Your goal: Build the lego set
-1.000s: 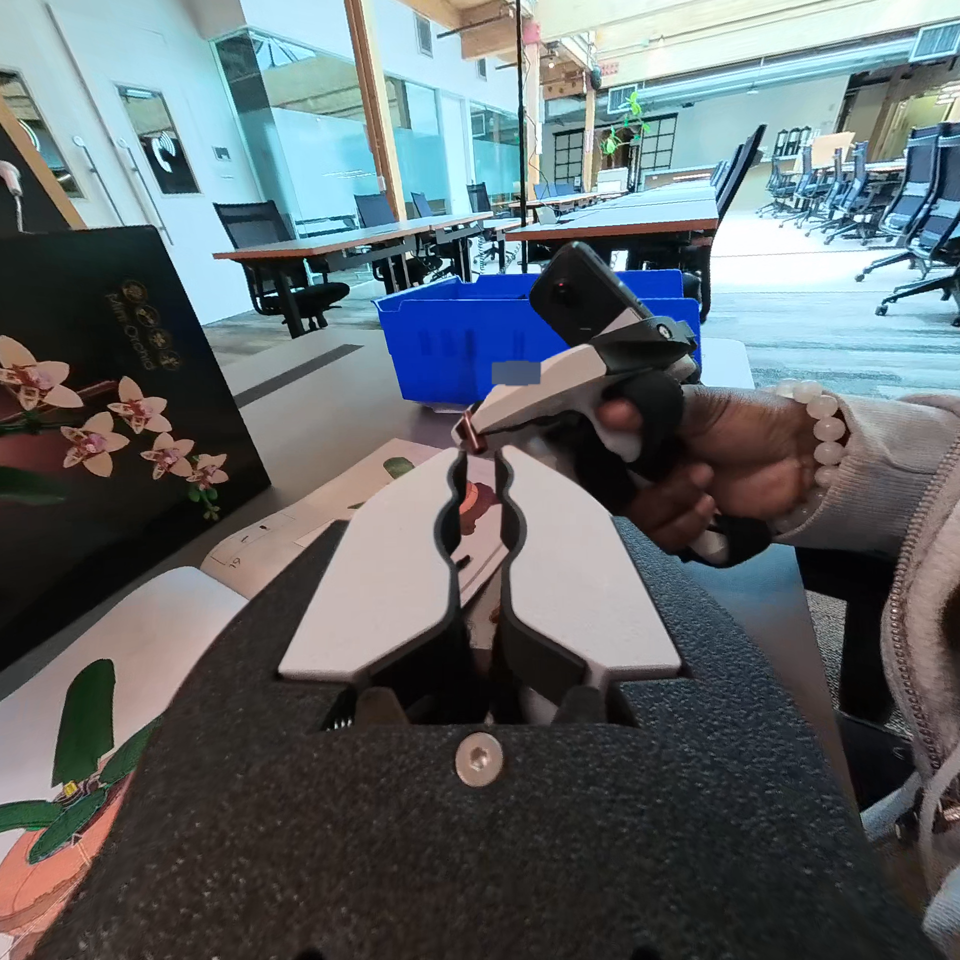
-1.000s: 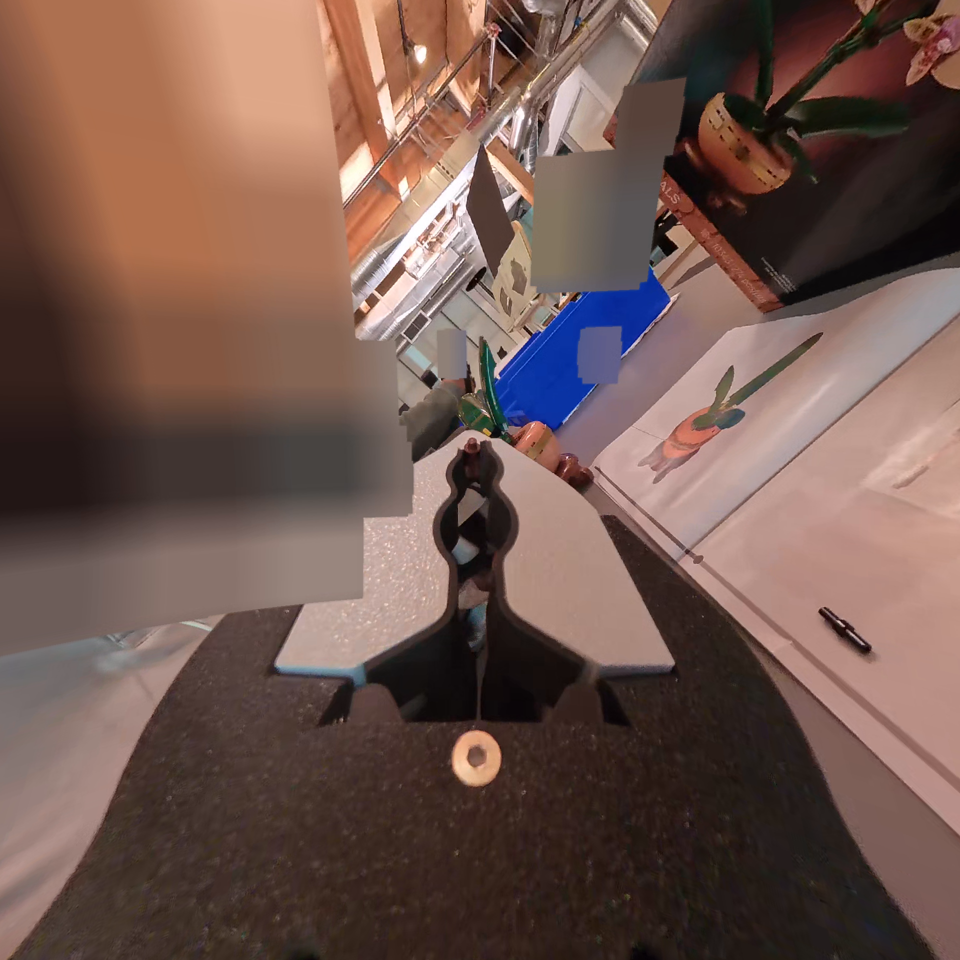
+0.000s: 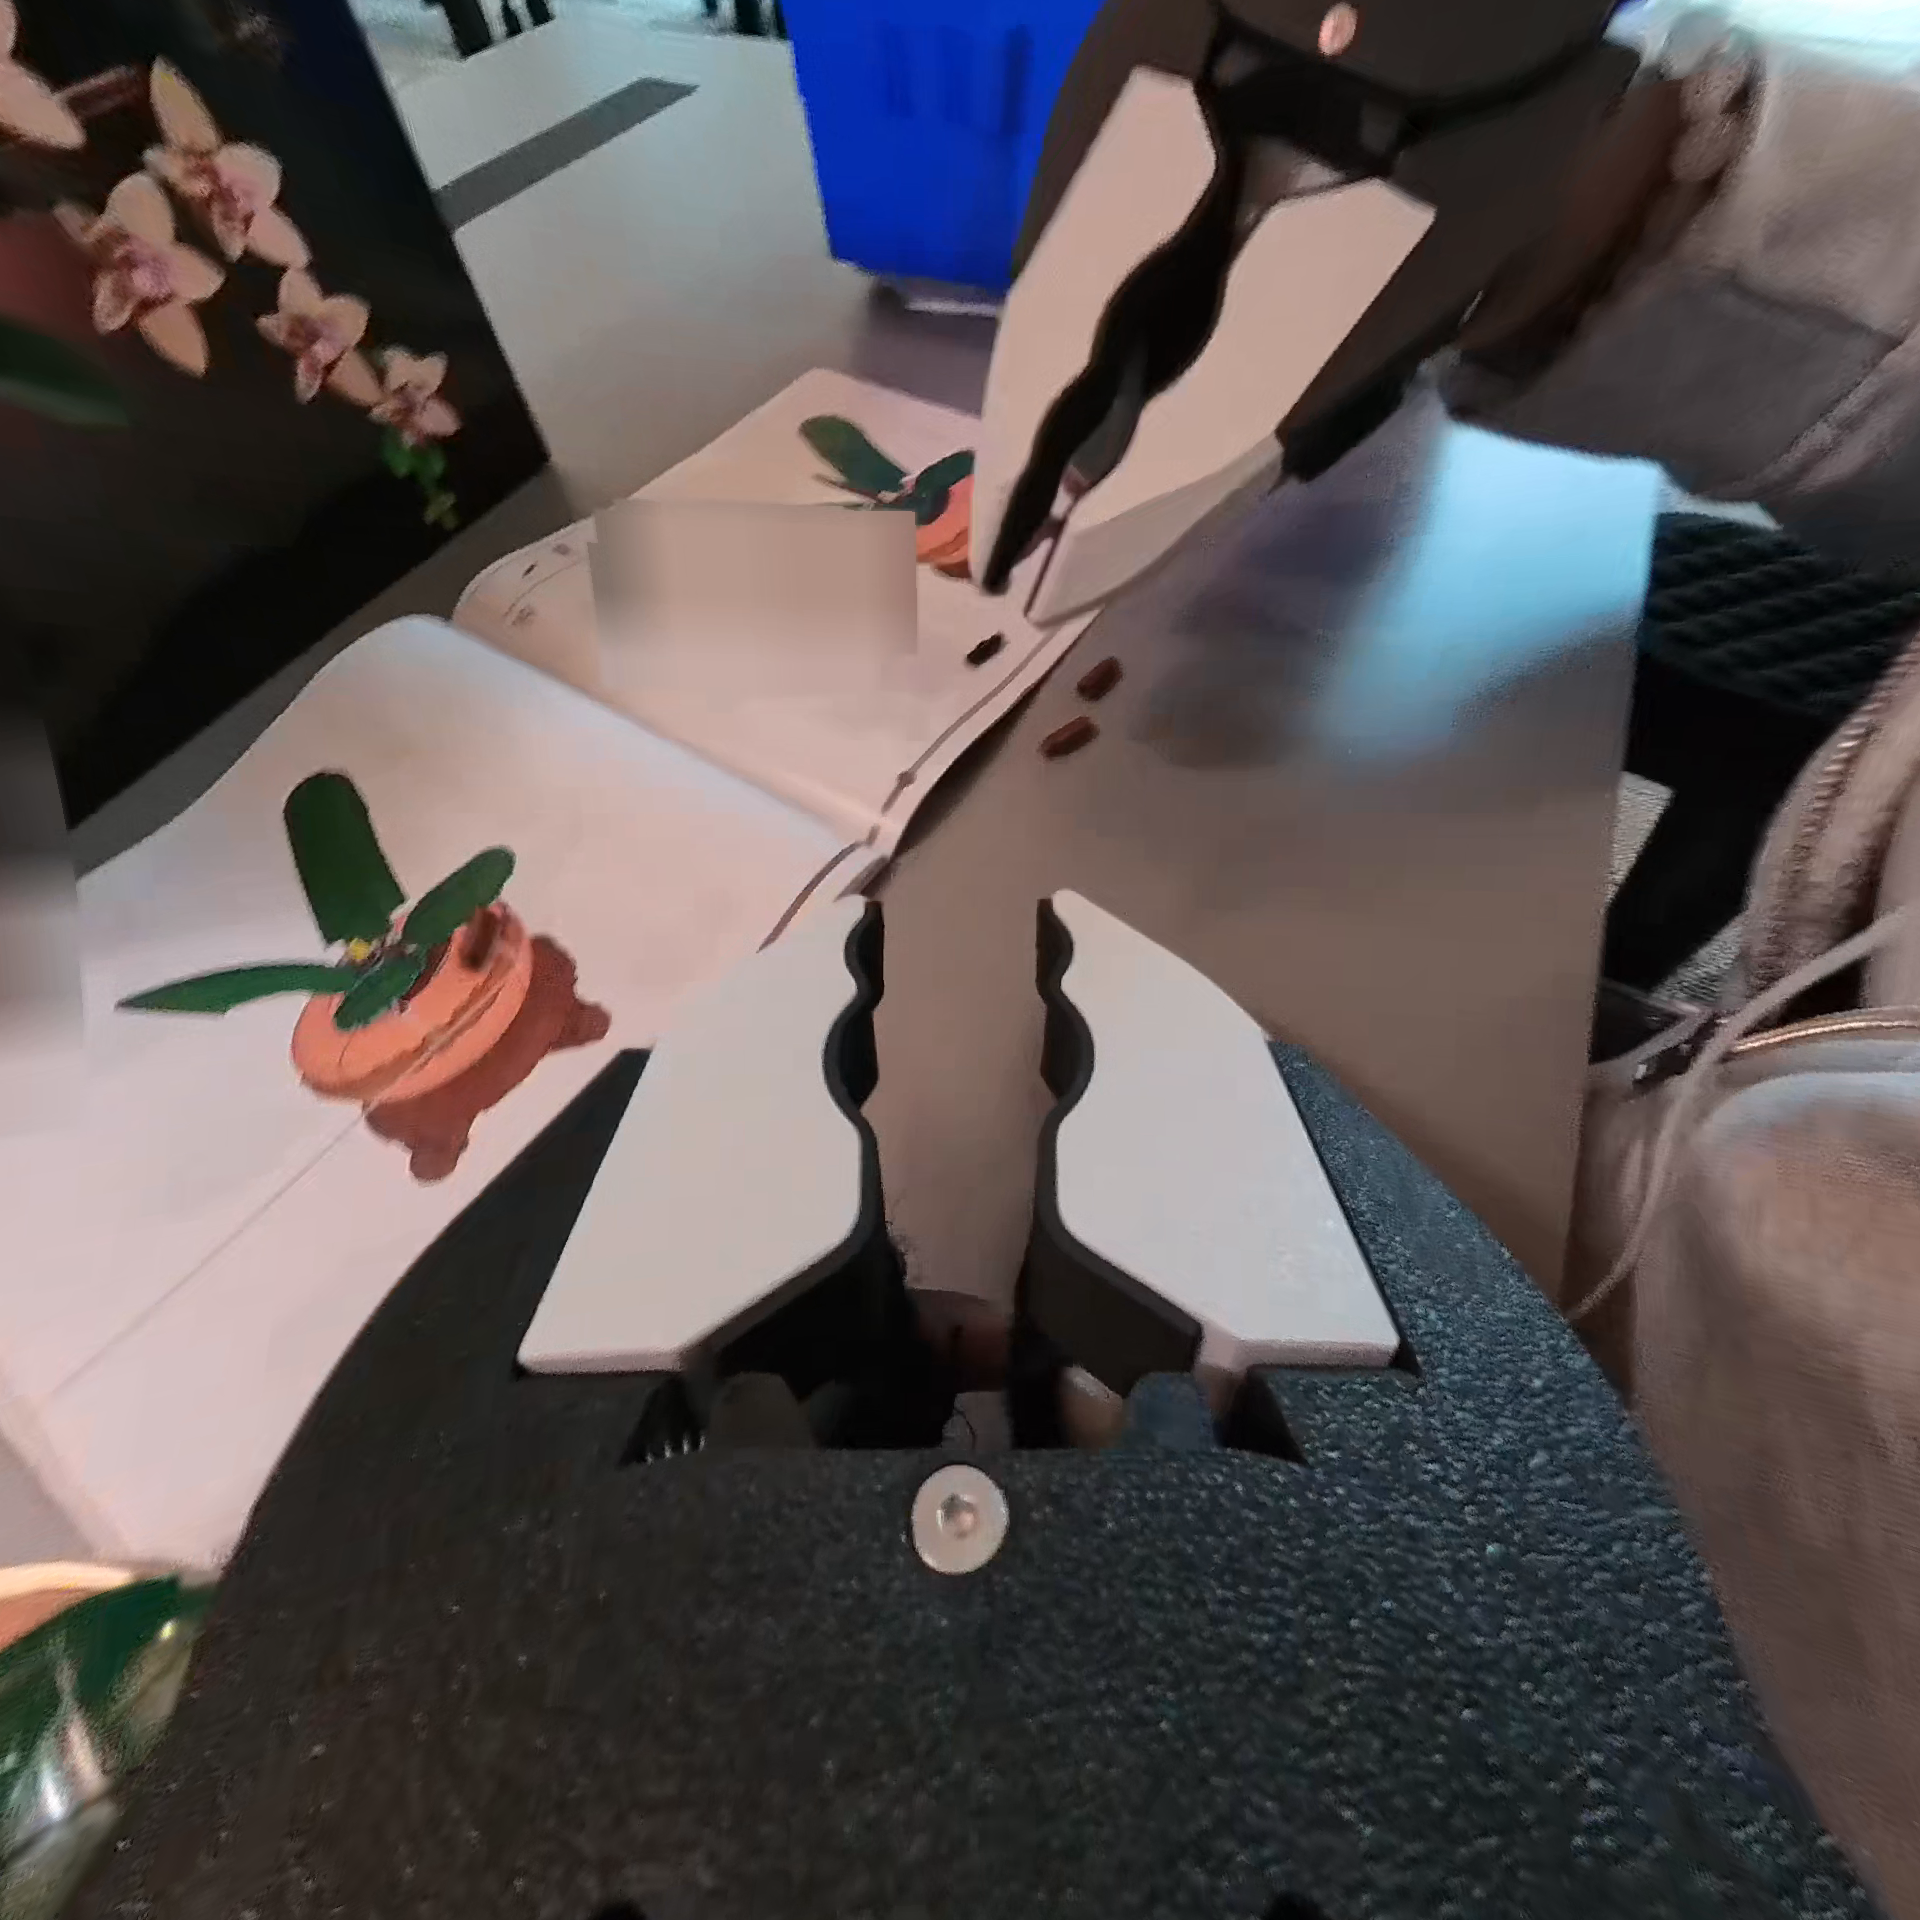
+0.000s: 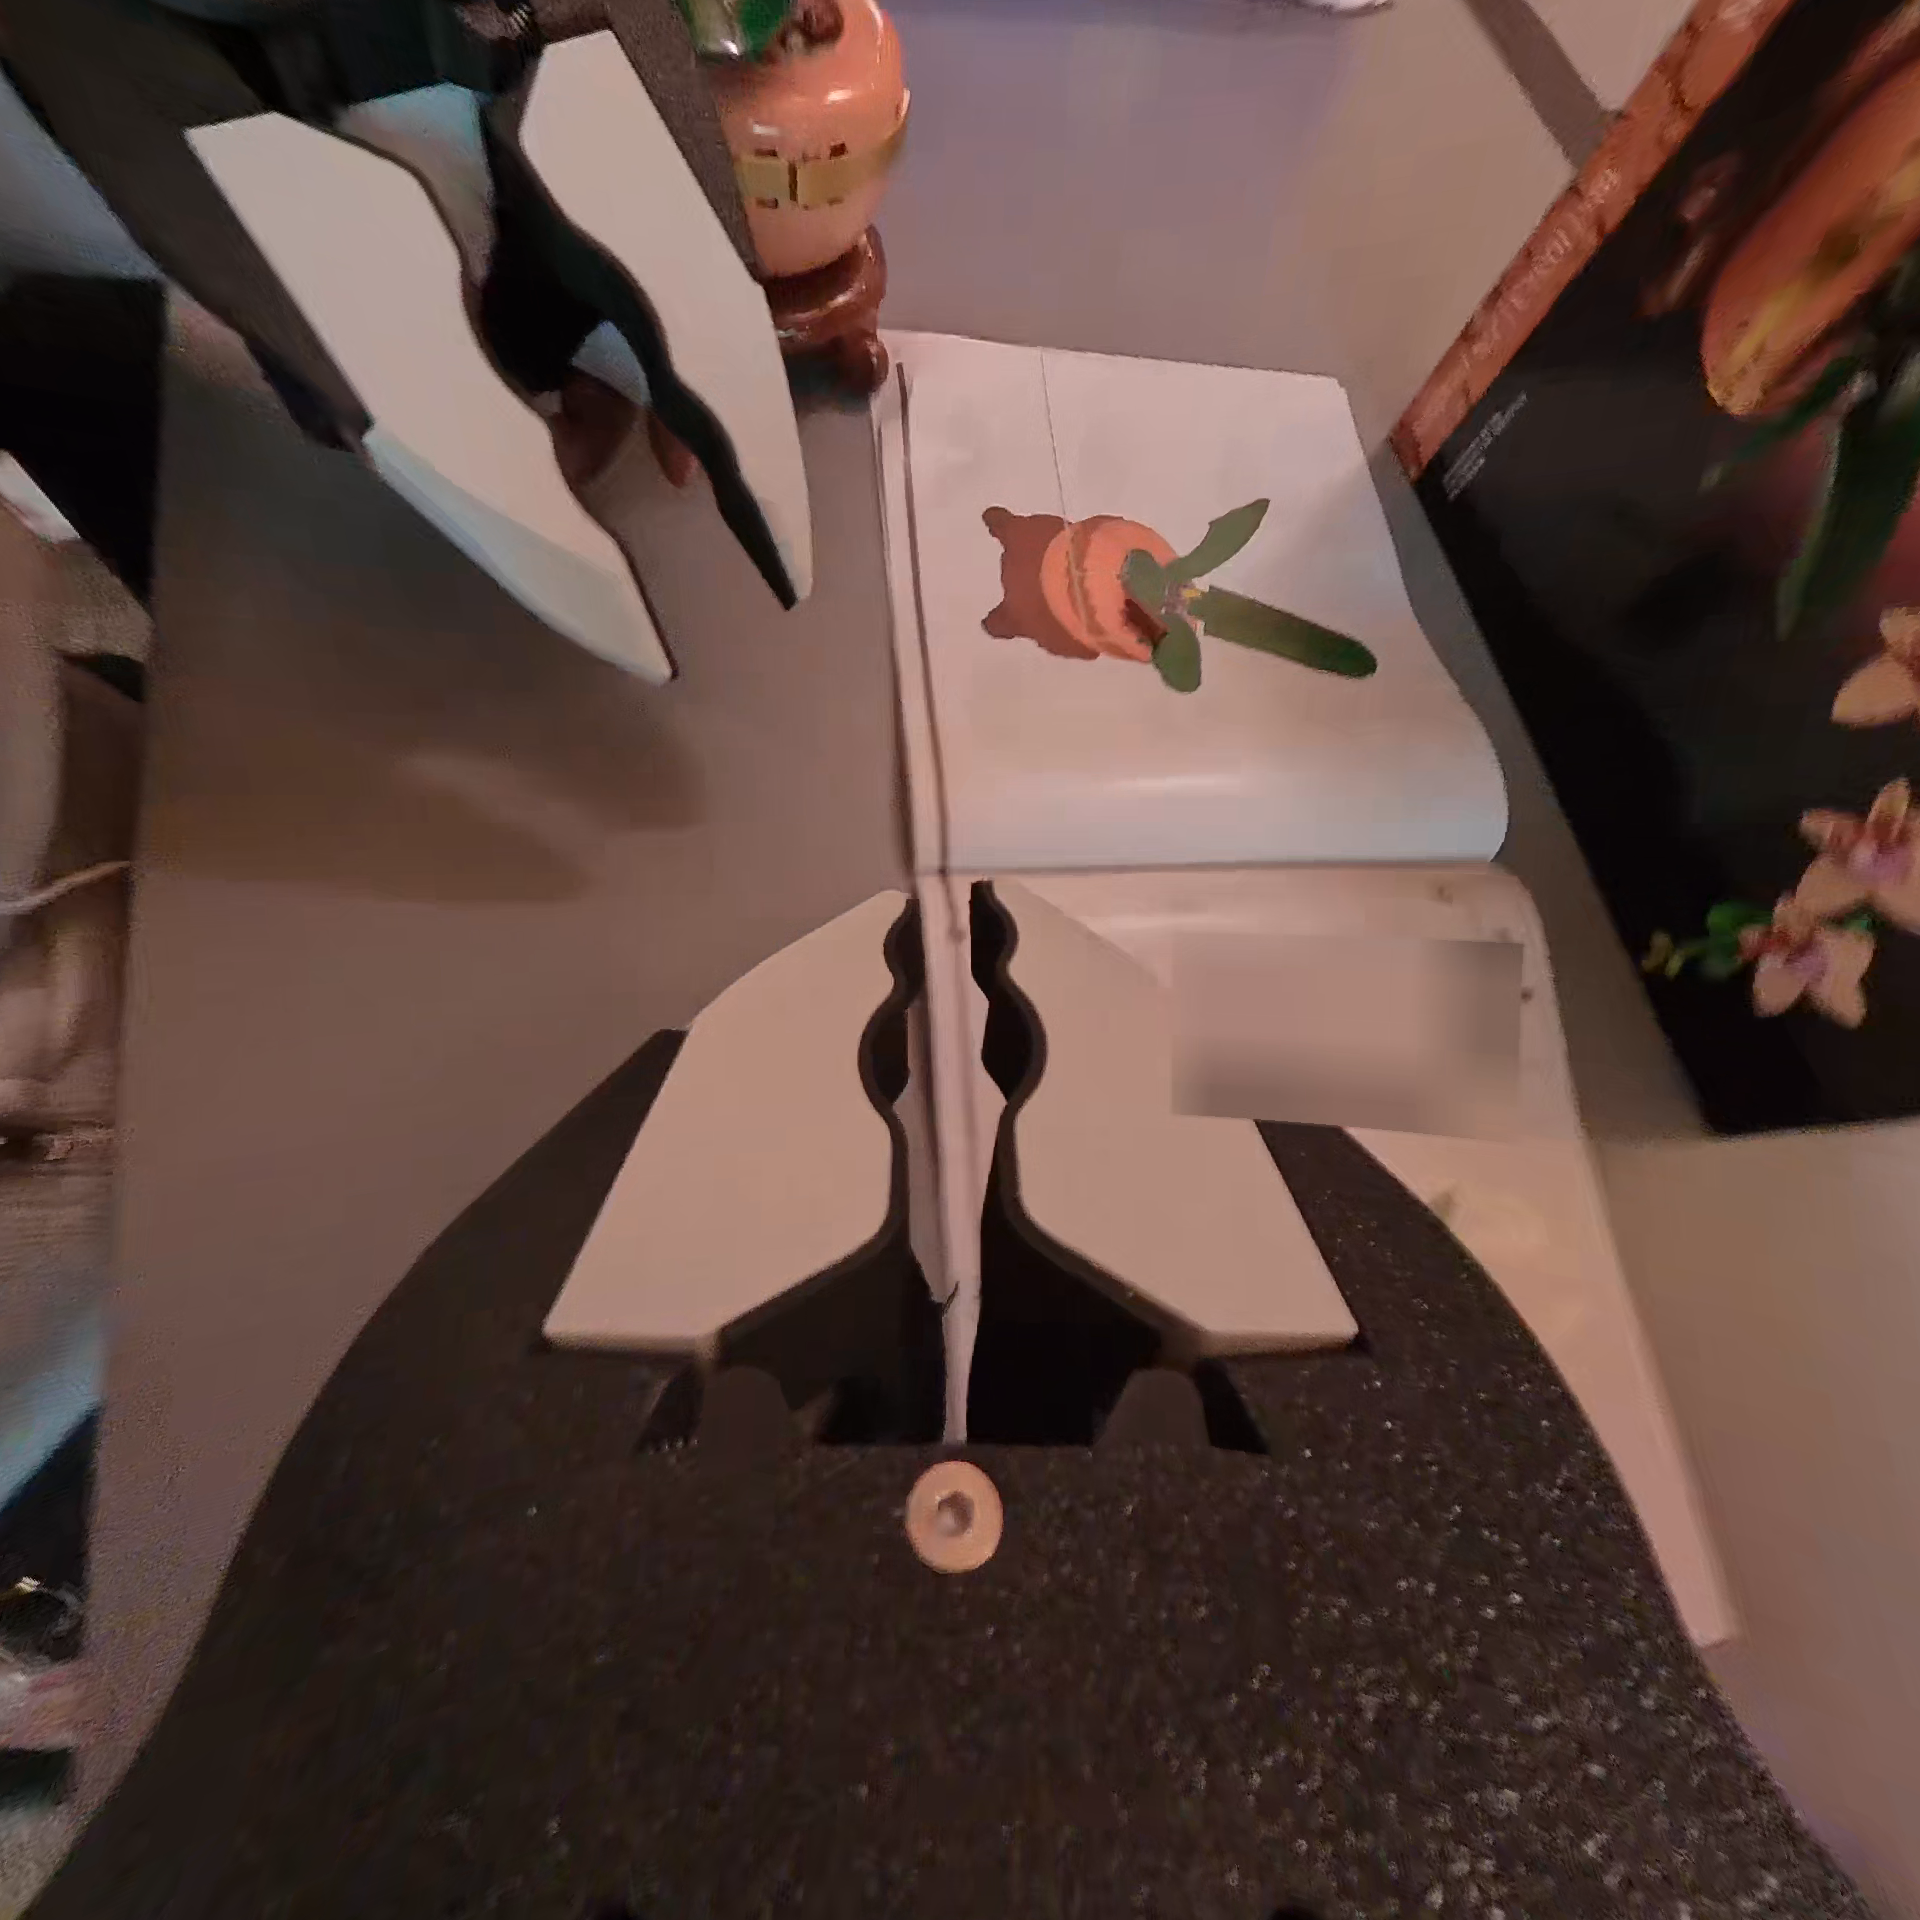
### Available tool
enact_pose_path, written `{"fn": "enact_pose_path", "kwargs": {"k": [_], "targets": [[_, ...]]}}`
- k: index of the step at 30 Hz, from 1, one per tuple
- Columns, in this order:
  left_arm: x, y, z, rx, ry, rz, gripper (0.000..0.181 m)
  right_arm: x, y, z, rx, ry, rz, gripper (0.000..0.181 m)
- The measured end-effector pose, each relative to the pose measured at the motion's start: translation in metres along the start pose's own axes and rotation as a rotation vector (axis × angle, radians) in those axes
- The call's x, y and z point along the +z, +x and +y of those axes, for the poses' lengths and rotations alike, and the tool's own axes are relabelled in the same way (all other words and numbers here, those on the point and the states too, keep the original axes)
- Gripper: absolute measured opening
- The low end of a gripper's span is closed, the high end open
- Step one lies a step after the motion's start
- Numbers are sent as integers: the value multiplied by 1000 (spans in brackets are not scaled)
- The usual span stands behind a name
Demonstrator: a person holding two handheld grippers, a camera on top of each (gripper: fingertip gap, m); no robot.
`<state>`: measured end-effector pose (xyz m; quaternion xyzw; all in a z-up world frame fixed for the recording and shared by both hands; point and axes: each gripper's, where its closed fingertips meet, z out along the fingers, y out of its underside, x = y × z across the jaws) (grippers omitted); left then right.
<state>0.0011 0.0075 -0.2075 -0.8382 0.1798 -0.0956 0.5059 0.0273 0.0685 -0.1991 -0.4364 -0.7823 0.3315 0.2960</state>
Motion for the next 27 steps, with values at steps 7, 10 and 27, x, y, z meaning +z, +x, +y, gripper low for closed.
{"fn": "enact_pose_path", "kwargs": {"k": [7, 10, 27], "targets": [[3, 5, 5, -13, 34, -23, 26, 95, 73, -42, -266, -289, -153, 16], [1, 10, 1, 6, 70, -23, 26, 128, 105, -53, -311, -392, -101, 11], [-20, 11, -11, -8, 224, -48, 26, 162, 156, -68, -174, -269, 214, 13]]}}
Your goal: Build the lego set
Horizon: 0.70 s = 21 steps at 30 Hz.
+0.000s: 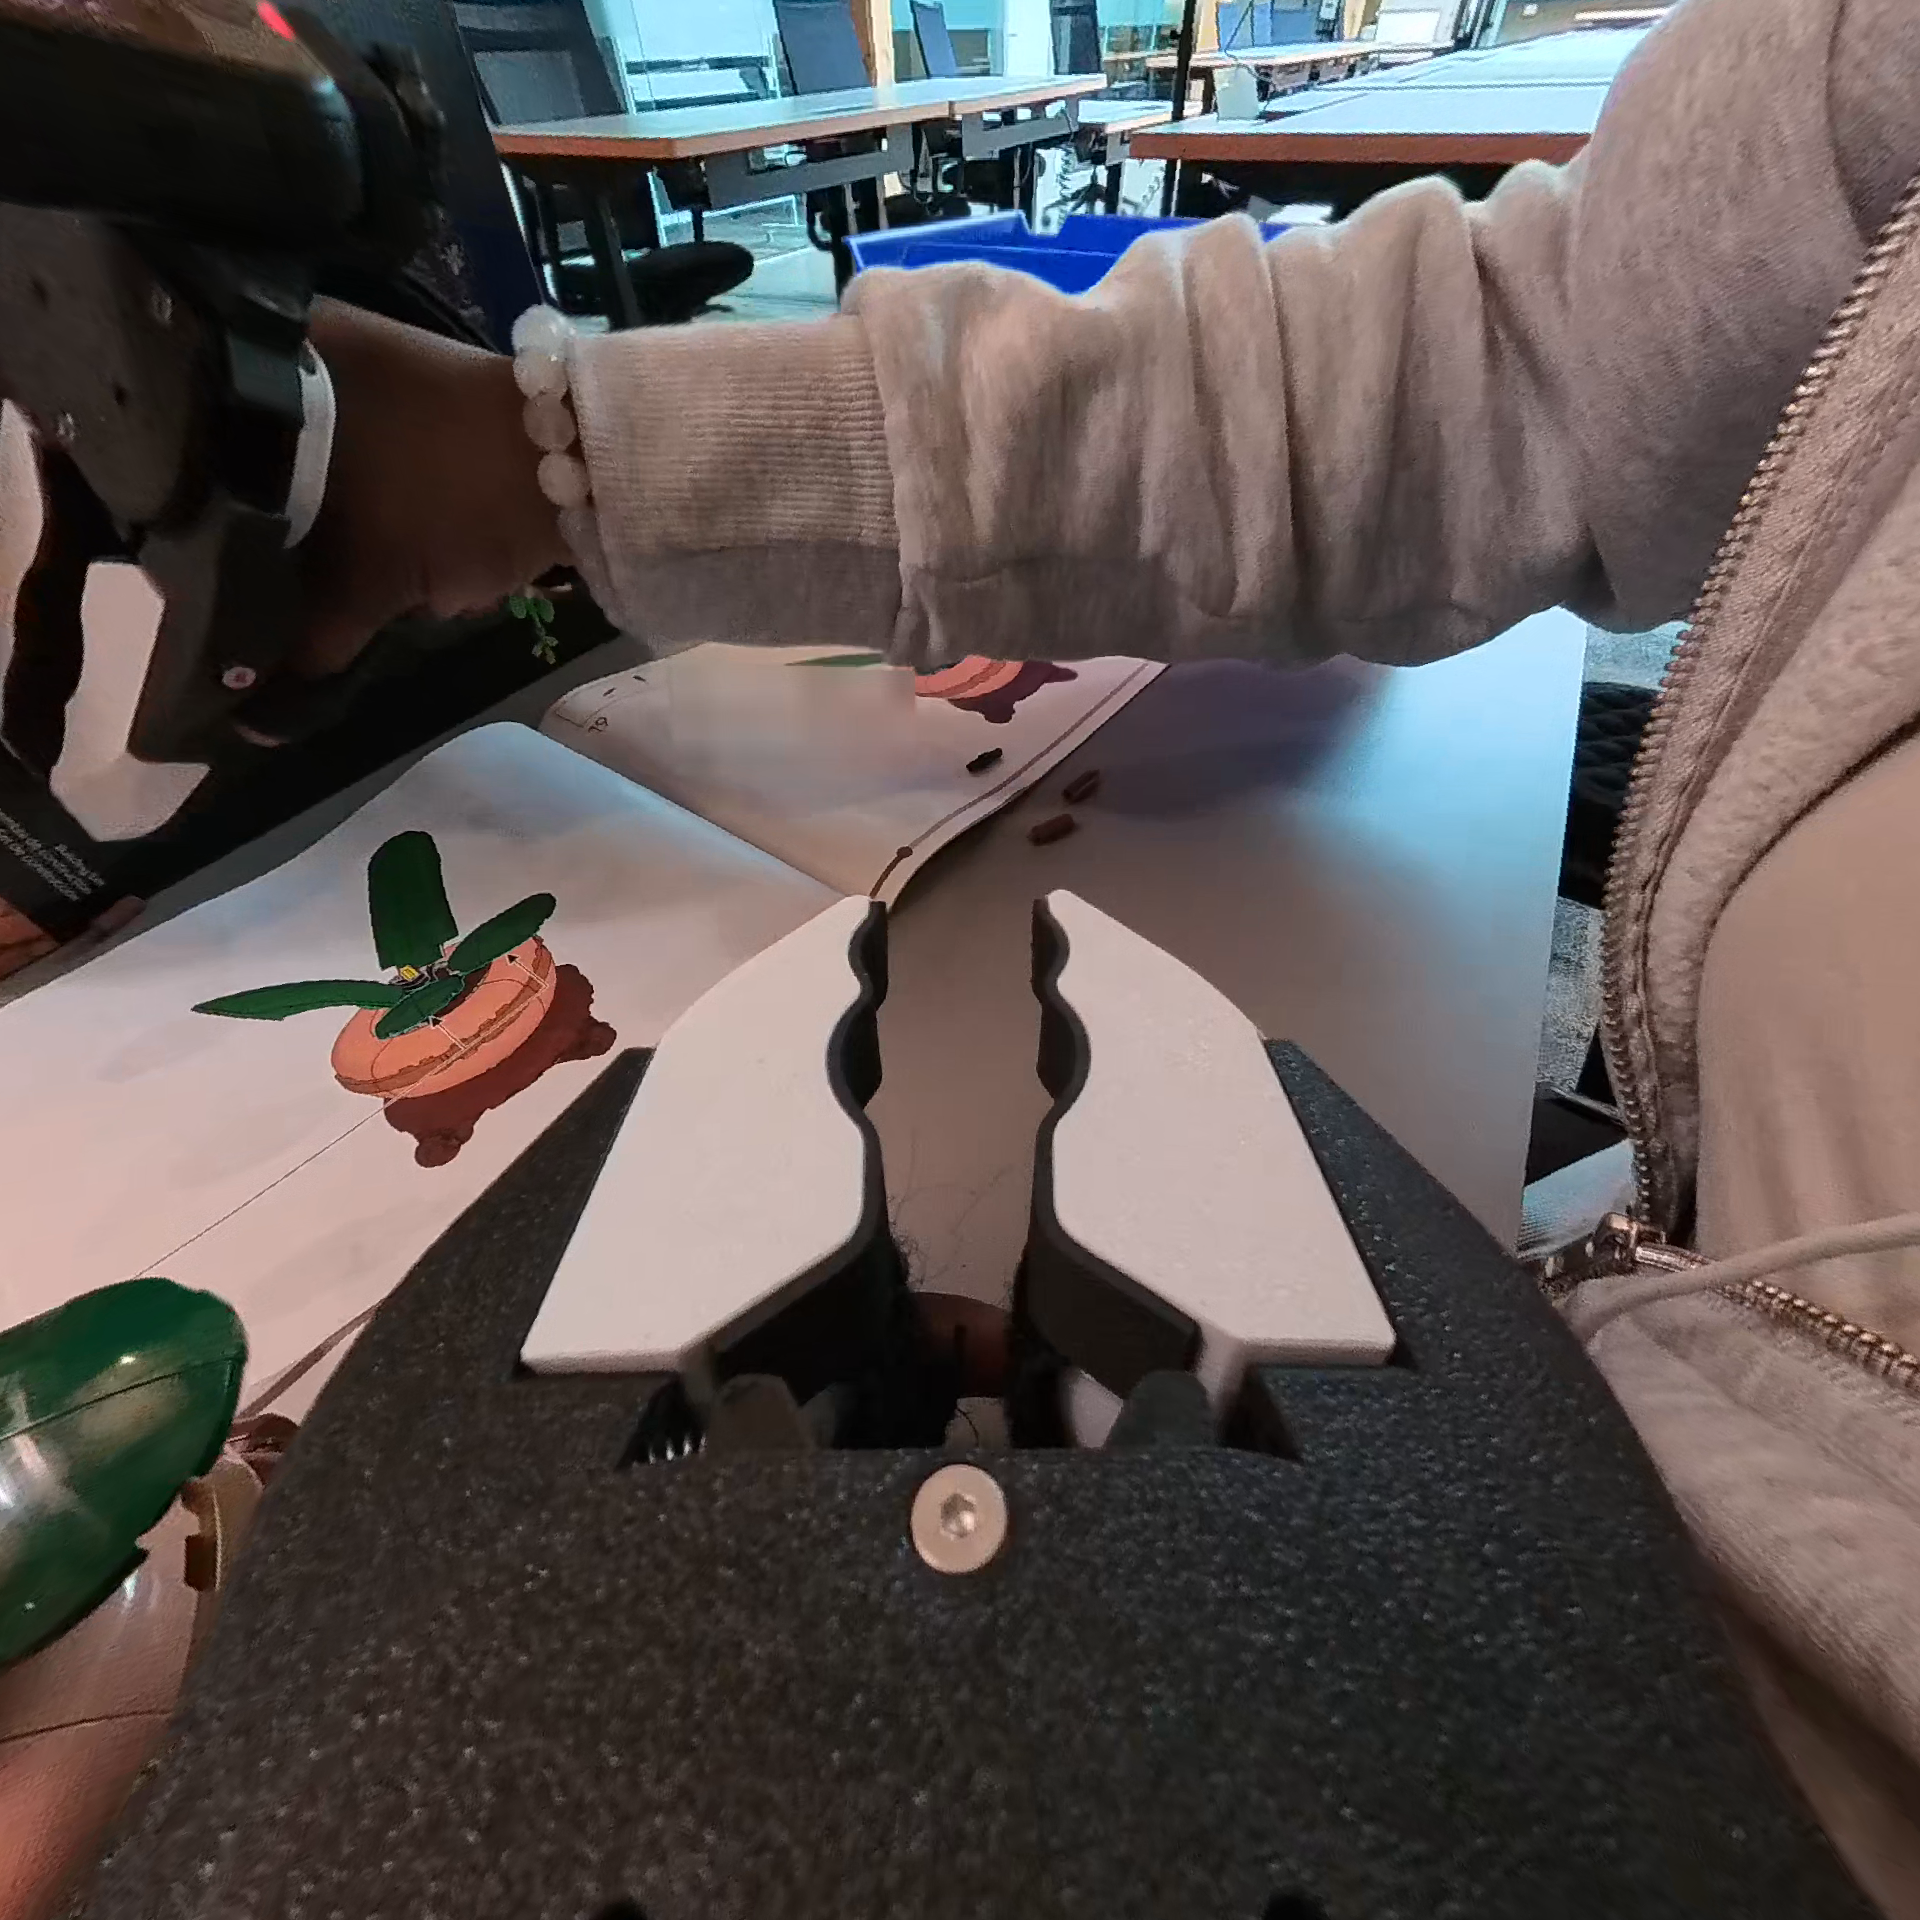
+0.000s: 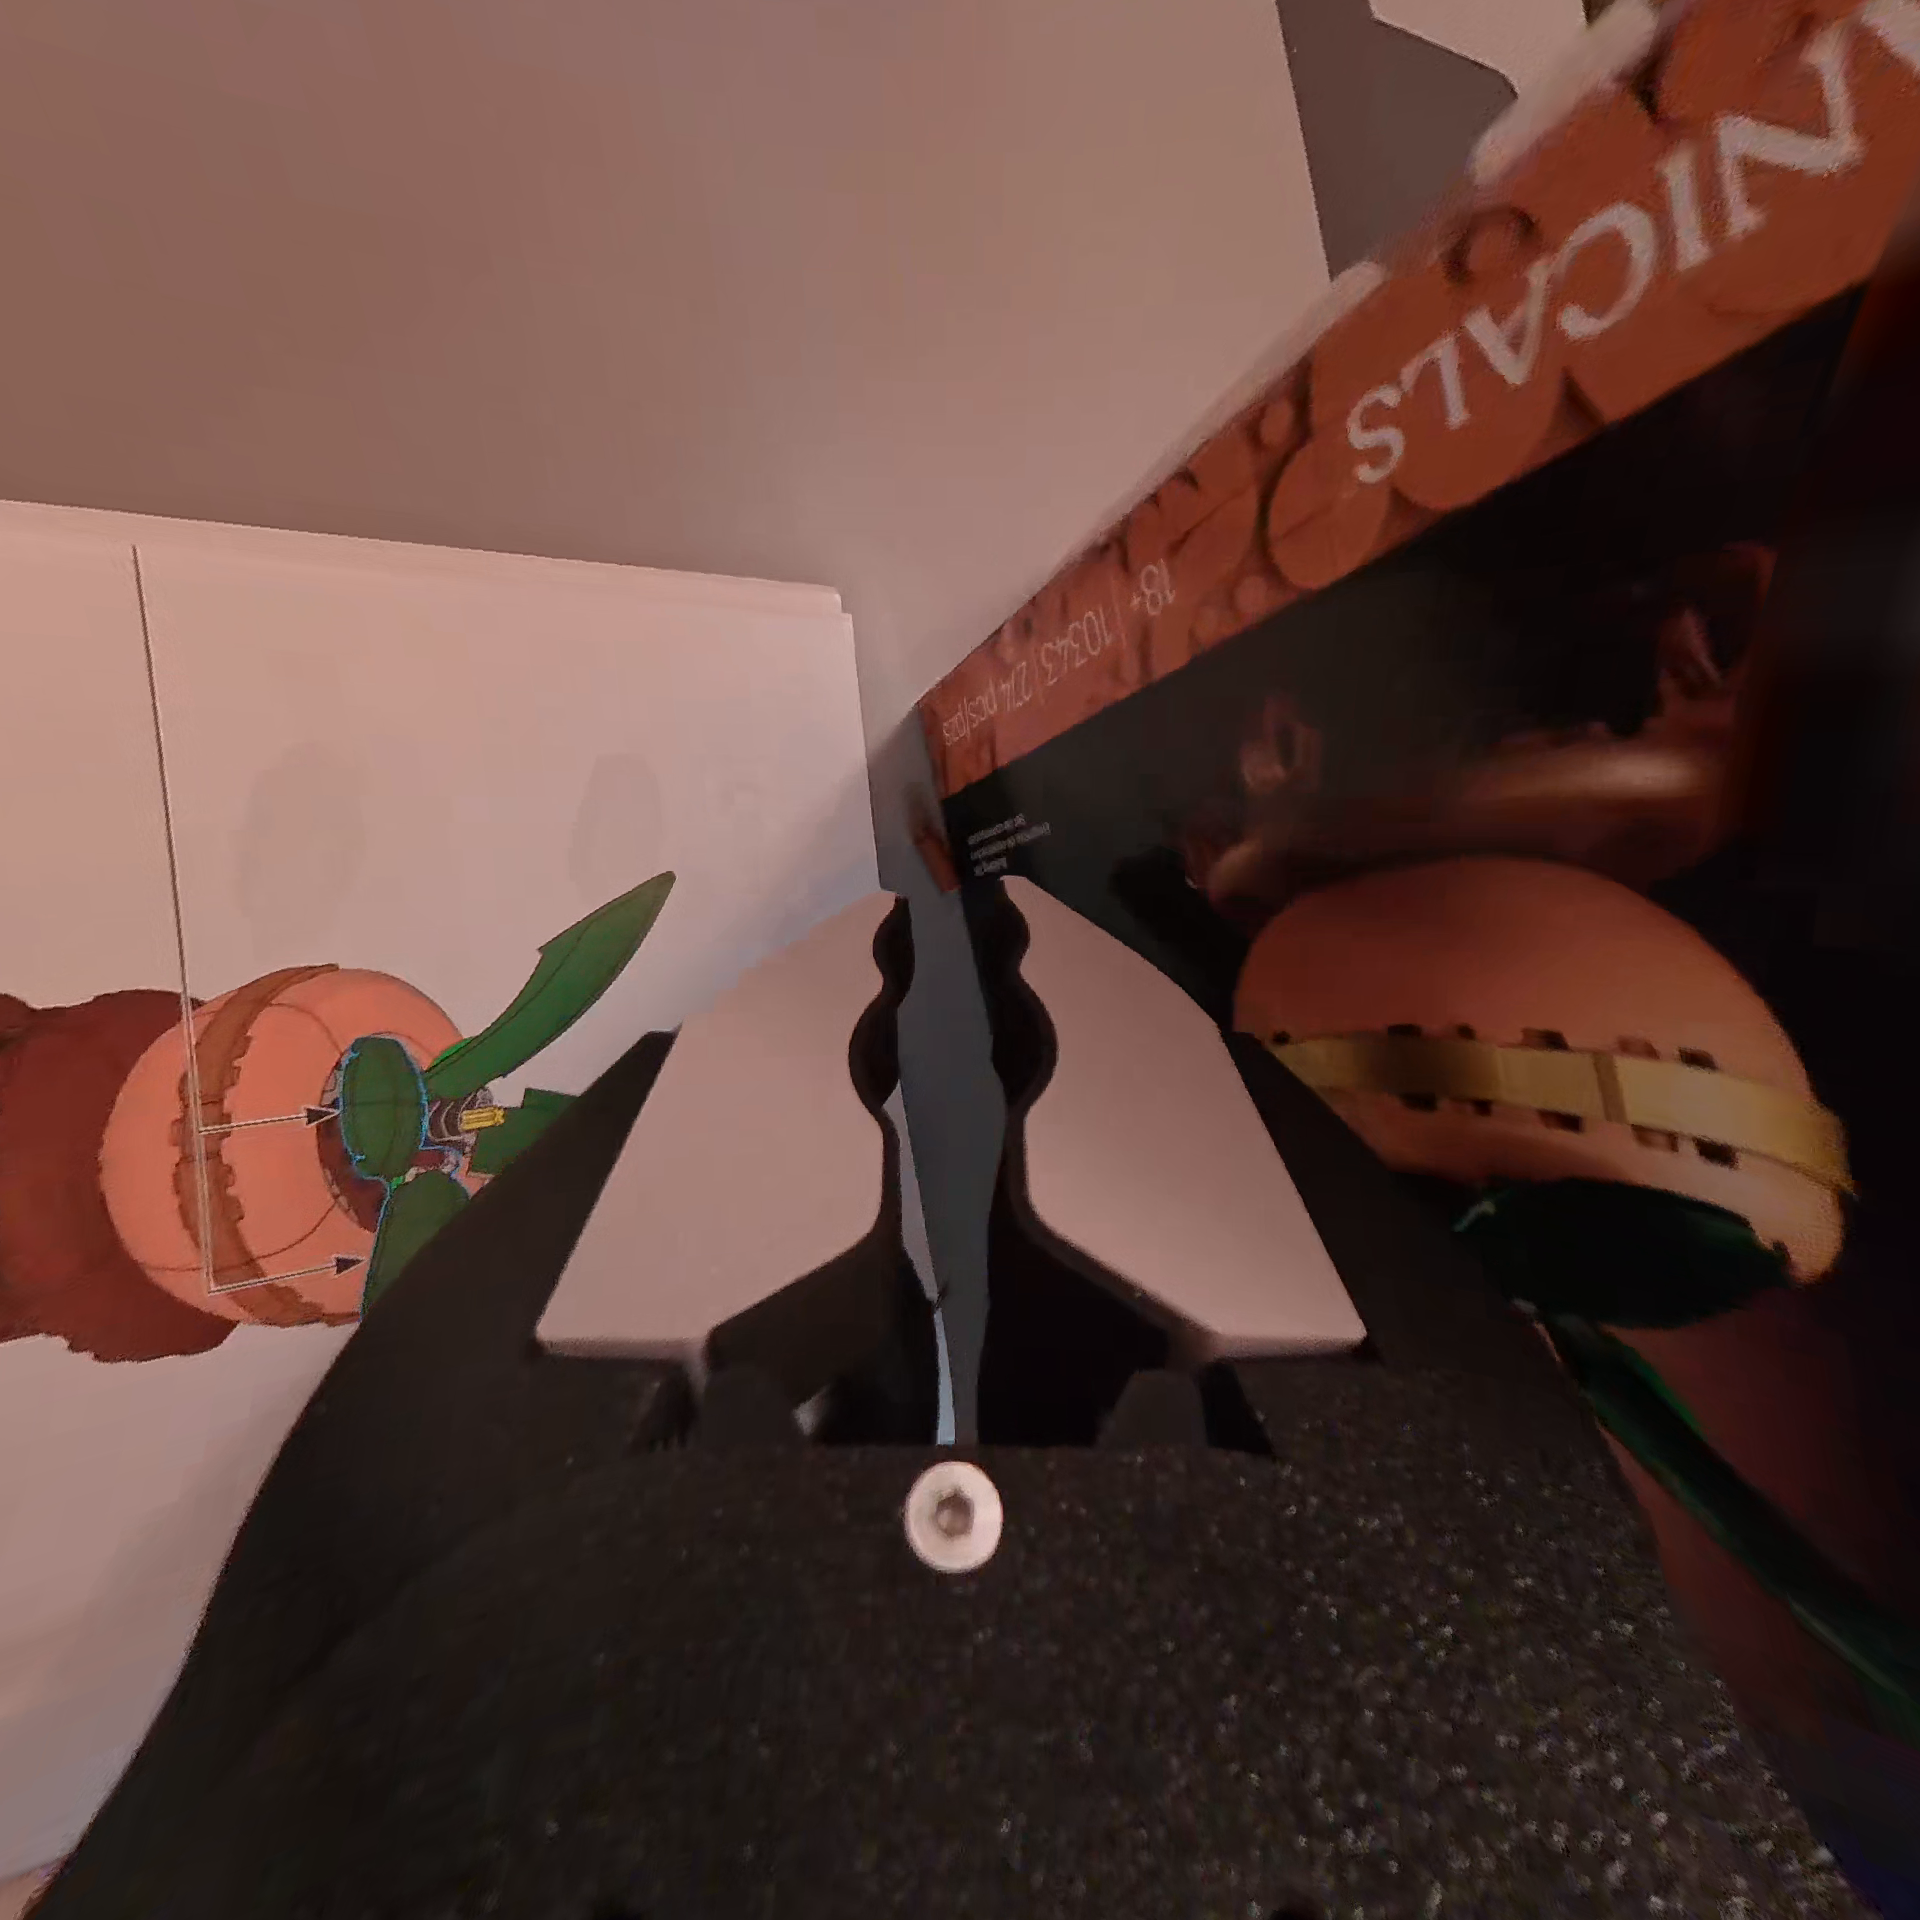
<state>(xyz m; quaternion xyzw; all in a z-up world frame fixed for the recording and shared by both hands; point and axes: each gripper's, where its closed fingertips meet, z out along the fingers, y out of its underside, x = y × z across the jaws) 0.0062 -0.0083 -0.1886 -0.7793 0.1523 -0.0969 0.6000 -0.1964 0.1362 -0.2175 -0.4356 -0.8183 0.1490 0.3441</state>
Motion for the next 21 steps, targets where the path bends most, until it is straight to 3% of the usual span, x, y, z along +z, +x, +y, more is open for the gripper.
{"fn": "enact_pose_path", "kwargs": {"k": [6, 21], "targets": [[1, 4, 1, 24, -12, 17, 26, 18, -5, 7, -150, -78, 15, 11], [-3, 4, -3, -7, 29, 40, 26, 40, -3, 7, -124, -125, 58, 2]]}}
